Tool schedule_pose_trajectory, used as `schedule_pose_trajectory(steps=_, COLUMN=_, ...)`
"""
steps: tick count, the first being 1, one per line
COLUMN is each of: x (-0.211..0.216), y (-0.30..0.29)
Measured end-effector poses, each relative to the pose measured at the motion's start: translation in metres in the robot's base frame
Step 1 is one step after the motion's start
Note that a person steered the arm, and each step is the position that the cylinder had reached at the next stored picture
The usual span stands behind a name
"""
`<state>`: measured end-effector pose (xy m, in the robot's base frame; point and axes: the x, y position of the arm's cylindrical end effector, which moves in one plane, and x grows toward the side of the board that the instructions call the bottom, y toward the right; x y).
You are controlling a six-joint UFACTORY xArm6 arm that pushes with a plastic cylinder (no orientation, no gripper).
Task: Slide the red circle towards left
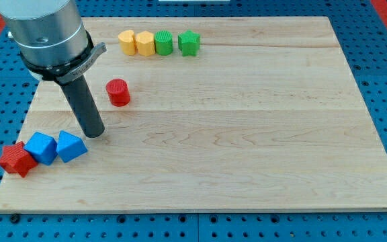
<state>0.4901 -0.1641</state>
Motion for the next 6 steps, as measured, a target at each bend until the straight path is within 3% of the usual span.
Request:
schedule_pose_trajectory(steps=2, x=0.000, y=0.023)
schedule_pose_trajectory(steps=4, x=-0.041, y=0.101)
schedule_pose_trajectory(steps=5, x=-0.076, y=0.094)
schedule_pose_trajectory(steps=6, x=-0.094, y=0.042)
